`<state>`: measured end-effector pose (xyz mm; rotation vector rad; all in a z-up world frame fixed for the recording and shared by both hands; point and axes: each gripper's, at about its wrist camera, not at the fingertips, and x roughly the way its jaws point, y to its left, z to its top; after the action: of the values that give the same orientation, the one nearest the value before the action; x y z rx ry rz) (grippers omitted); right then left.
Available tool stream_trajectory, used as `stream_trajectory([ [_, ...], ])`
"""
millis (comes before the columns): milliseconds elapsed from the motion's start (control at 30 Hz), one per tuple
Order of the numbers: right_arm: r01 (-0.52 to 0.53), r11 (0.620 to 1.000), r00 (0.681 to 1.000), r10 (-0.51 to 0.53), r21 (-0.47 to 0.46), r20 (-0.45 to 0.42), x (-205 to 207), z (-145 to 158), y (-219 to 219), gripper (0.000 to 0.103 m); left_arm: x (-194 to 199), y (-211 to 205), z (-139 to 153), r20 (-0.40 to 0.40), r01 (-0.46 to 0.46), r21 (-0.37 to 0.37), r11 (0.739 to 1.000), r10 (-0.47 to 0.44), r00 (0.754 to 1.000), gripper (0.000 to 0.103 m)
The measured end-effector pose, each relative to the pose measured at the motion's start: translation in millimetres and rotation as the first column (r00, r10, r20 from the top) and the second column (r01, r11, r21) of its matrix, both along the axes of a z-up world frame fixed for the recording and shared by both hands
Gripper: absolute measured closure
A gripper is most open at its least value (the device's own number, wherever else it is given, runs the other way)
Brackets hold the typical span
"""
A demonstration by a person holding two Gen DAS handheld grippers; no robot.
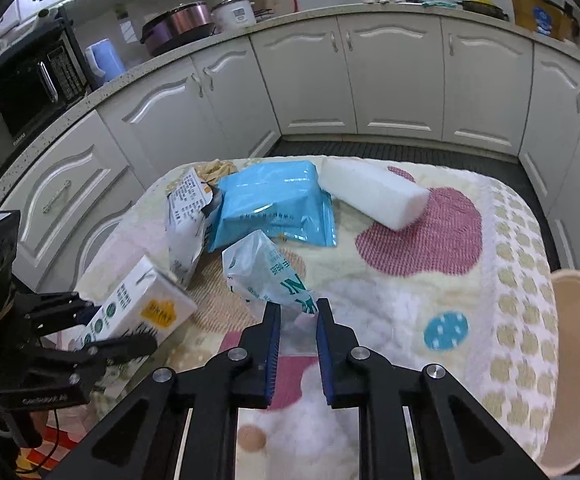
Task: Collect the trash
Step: 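Grasp the white milk carton with the left tool while the right tool grasps the clear plastic bag, then carry the milk carton and plastic bag over the beige bucket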
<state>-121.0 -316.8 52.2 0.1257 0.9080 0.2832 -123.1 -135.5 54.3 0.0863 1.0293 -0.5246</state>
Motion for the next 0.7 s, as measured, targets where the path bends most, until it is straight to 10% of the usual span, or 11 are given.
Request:
stream_trajectory([
  [700,0.105,0.994,0.994,-0.105,-0.003,0.002,-48.6,8.0,-46.5,0.087,-14.6,-50.1,12.7,0.091,0.039,0.041,0.998,-0.042,0.995,0.066],
])
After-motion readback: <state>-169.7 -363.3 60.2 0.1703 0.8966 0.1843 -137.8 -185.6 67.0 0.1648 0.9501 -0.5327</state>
